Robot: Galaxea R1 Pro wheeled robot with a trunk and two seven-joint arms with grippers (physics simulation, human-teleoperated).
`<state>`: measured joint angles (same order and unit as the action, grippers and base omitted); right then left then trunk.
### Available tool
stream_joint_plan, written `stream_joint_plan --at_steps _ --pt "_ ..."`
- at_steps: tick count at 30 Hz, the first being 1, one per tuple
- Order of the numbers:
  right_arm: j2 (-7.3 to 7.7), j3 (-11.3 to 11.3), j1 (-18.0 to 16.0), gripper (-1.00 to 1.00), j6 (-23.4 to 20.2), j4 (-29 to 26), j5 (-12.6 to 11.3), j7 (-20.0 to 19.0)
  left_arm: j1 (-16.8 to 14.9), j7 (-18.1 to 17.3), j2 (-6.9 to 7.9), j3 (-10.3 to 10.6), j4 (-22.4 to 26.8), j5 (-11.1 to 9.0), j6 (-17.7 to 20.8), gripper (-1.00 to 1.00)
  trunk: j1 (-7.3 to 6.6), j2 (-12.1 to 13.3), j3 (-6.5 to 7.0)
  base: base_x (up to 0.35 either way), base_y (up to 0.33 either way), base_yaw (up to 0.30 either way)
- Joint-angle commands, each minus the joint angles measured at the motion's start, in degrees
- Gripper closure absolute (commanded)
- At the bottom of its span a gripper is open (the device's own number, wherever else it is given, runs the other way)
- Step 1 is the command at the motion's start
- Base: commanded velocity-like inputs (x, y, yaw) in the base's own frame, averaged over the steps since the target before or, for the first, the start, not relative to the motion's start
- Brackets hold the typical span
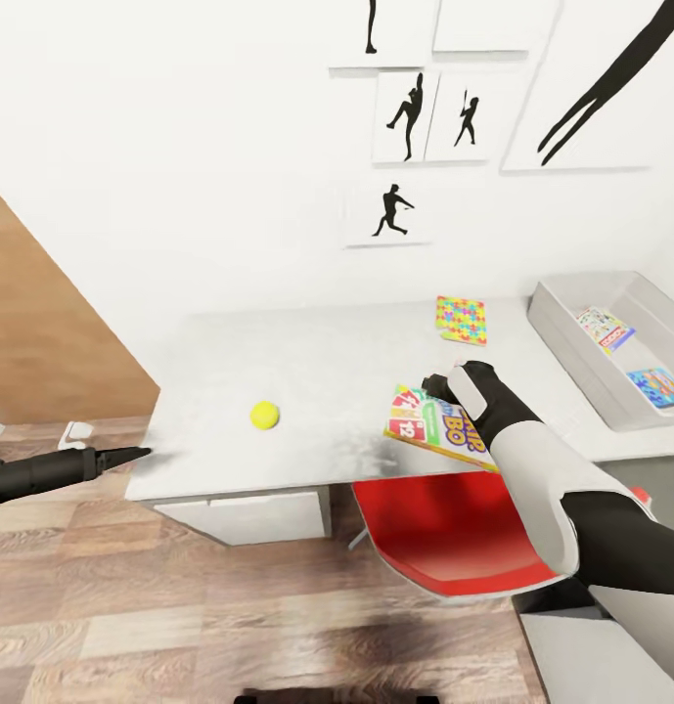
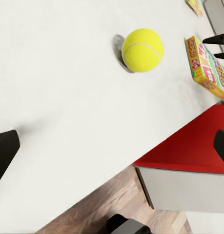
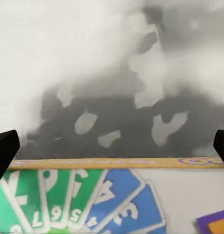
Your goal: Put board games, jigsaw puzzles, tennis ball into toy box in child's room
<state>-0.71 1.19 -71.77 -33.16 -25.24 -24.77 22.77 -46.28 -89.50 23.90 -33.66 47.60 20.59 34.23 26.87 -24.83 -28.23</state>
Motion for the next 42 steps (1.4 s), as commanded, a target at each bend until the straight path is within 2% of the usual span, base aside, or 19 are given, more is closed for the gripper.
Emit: stream_joint_plan --at_steps 1,15,42 --pt "0.01 0.13 -0.03 -1.00 -0.16 -0.08 -0.54 0.48 -0.06 -0.50 -0.05 -0.18 0.01 0.59 0.63 -1.00 0.01 -0.10 -0.09 -0.093 0.061 0.000" --pt "-0.12 0.13 -0.03 -1.00 -0.16 -0.08 -0.54 0.49 -0.06 -0.50 -0.08 -0.18 0.03 0.59 0.70 -1.00 0.01 -0.10 -0.09 -0.112 0.079 0.000" --pt "-0.52 -0.04 -0.03 -1.00 -0.16 -0.09 -0.54 0.45 -0.06 -0.50 -0.20 -0.18 0.03 0.60 1.19 -1.00 0.01 -0.10 0.20 -0.035 0.059 0.000"
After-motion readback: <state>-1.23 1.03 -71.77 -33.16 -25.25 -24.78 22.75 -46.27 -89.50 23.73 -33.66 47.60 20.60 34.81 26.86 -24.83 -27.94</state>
